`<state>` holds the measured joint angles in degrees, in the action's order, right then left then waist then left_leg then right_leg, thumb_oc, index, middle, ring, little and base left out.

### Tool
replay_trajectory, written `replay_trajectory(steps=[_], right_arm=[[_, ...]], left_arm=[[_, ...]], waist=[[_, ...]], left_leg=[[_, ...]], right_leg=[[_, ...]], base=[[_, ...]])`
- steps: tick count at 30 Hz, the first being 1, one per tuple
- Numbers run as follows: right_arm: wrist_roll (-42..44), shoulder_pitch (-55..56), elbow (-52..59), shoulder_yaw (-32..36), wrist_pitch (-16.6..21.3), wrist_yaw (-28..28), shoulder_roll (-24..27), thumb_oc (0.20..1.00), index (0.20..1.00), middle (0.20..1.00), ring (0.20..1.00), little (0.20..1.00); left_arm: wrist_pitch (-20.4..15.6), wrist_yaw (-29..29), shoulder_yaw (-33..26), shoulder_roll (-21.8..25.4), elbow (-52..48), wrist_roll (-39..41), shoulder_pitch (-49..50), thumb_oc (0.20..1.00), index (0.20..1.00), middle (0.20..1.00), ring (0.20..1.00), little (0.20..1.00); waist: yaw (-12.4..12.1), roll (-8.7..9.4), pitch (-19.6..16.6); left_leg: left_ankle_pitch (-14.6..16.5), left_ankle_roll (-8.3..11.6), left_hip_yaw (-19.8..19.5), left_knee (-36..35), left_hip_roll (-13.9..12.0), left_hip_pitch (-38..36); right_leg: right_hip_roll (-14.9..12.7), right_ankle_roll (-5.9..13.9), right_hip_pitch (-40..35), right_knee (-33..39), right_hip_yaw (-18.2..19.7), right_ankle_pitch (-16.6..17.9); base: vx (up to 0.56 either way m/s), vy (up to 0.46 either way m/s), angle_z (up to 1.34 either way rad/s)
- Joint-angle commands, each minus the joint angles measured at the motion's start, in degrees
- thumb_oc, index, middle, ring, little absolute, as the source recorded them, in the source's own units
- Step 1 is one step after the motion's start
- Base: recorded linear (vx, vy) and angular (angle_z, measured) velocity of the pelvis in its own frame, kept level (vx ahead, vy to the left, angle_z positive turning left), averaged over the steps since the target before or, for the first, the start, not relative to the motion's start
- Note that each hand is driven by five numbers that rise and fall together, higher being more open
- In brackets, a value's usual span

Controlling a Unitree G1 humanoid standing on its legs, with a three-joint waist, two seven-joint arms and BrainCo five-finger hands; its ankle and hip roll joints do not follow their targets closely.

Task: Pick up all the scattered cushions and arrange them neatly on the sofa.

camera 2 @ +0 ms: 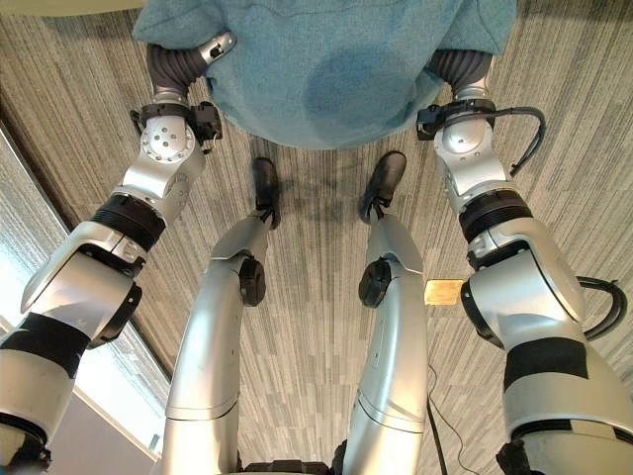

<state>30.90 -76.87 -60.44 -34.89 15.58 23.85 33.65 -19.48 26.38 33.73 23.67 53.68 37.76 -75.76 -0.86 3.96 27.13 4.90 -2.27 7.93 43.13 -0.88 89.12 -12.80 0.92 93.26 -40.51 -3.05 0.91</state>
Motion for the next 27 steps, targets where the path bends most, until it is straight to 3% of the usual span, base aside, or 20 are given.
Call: replay_trajectory(steps=[1,4,12,18,24,25,27], right_arm=[[2.11,-3.24,4.47,-6.29,5.43,-4.77,-9.92,0.2,0.2,0.2,0.2,0.2],[2.66,-2.98,7.87,-5.08,6.69,-4.3,-11.17,0.2,0.2,0.2,0.2,0.2],[-6.09,1.57,17.86,-2.22,7.05,-0.58,-9.34,0.2,0.2,0.2,0.2,0.2],[-13.51,16.36,30.21,7.96,7.42,2.76,-8.05,0.2,0.2,0.2,0.2,0.2],[-17.25,30.03,37.97,13.93,7.31,2.61,-9.29,0.2,0.2,0.2,0.2,0.2],[-17.88,36.57,41.12,15.44,7.35,1.69,-10.74,0.2,0.2,0.2,0.2,0.2],[-18.85,41.21,43.12,15.86,6.74,1.05,-11.38,0.2,0.2,0.2,0.2,0.2]], left_arm=[[-4.34,-3.67,0.57,-6.44,-4.3,0.43,-3.48,0.2,0.2,0.2,0.2,0.2],[-5.35,-3.42,-0.81,-6.86,-6.84,1.29,-1.95,0.2,0.2,0.2,0.2,0.2],[-6.56,-3.76,-3.44,-5.94,-14.18,-0.41,4.95,0.2,0.2,0.2,0.2,0.2],[-6.38,-5.29,-6.15,-5.76,-24.82,-5.44,17.52,0.2,0.2,0.2,0.2,0.2],[-6.52,-6.77,-7.94,-6.77,-32.18,-7.23,28.97,0.2,0.2,0.2,0.2,0.2],[-6.4,-7.48,-8.45,-7.48,-35.0,-7.9,33.98,0.2,0.2,0.2,0.2,0.2],[-6.42,-8.33,-7.92,-7.89,-36.63,-8.59,38.14,0.2,0.2,0.2,0.2,0.2]], waist=[[1.75,-3.62,-5.2],[1.63,-3.47,-6.14],[2.4,-2.95,-7.74],[3.42,-3.06,-7.85],[3.72,-3.17,-9.39],[3.67,-3.1,-9.84],[3.63,-3.11,-10.14]], left_leg=[[7.06,1.23,-9.13,1.11,2.82,0.11],[7.15,1.3,-9.12,1.39,2.81,-0.22],[6.14,1.91,-8.81,-3.46,2.51,-7.67],[5.03,3.11,-9.4,-12.1,2.14,-23.12],[4.39,3.98,-10.06,-19.48,2.08,-36.71],[1.51,4.48,-10.09,-23.85,1.98,-43.13],[0.72,4.94,-10.22,-27.08,1.57,-49.77]], right_leg=[[1.84,3.71,-3.39,-6.25,1.28,-10.28],[2.11,3.65,-3.78,-6.39,1.15,-10.27],[2.92,3.67,-11.62,-2.15,-0.4,-9.77],[3.03,3.83,-26.68,4.97,-2.71,-9.48],[2.7,3.78,-39.33,12.09,-4.44,-9.08],[2.63,3.53,-45.83,16.37,-6.27,-6.9],[2.86,3.64,-52.36,19.52,-7.1,-6.74]], base=[[0.0,0.0,0.0],[0.0,0.0,0.0],[-0.03,-0.014,0.01],[-0.03,-0.026,0.07],[0.03,-0.046,0.02],[-0.02,-0.074,-0.02],[0.05,-0.062,-0.01]])
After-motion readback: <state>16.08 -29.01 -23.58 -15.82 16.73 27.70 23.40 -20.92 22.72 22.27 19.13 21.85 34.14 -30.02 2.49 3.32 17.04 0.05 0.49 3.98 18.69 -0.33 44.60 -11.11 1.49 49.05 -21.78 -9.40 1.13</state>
